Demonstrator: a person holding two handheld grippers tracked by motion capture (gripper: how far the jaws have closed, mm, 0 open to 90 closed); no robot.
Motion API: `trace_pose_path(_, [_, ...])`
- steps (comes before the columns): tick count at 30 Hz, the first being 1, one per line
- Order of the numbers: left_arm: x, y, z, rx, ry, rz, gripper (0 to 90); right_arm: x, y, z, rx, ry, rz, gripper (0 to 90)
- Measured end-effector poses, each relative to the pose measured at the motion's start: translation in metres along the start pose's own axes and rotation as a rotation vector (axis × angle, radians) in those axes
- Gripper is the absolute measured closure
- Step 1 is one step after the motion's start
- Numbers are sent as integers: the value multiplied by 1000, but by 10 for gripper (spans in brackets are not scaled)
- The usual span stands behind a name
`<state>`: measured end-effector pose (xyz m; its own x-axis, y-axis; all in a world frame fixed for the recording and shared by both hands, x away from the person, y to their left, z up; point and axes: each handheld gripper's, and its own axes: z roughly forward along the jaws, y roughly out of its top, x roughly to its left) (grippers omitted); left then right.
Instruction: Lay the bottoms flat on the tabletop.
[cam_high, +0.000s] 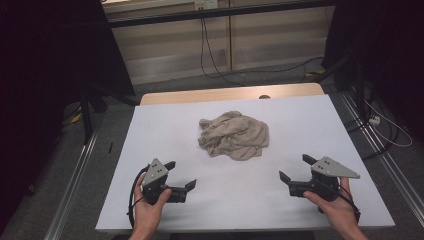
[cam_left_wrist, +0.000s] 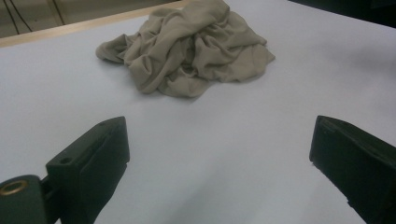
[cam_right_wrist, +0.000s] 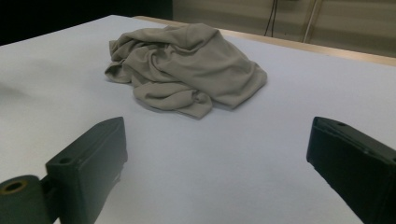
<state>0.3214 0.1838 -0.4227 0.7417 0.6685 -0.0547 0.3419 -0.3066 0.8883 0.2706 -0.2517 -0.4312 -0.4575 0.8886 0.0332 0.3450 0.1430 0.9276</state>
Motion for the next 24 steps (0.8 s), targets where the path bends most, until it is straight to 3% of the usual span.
trace_pose_path(5, [4, 7, 8, -10, 16, -3, 51, 5, 7, 6, 27, 33, -21, 64])
trace_pose_path(7, [6, 11, 12, -8, 24, 13, 61, 6, 12, 12, 34, 54, -30, 67])
trace_pose_path(8, [6, 12, 15, -18, 15, 11, 61, 7, 15, 15, 47, 59, -39, 65])
trace_pose_path(10, [7, 16, 21, -28, 18, 17, 70, 7, 21, 28, 106, 123, 4, 80])
trace_pose_path(12, [7, 23, 29, -38, 0, -3, 70, 7, 24, 34, 137, 141, -2, 85])
trace_pose_path(18, [8, 31, 42, -27, -7, 10, 70, 8, 34, 48, 151, 158, -16, 83])
trace_pose_path(20, [13, 31, 51, -8, -29, -19, 70, 8, 37, 52, 160, 163, -10, 92])
trace_pose_path(24, [19, 30, 58, 6, -10, -12, 74, 7, 42, 61, 180, 181, 1, 100])
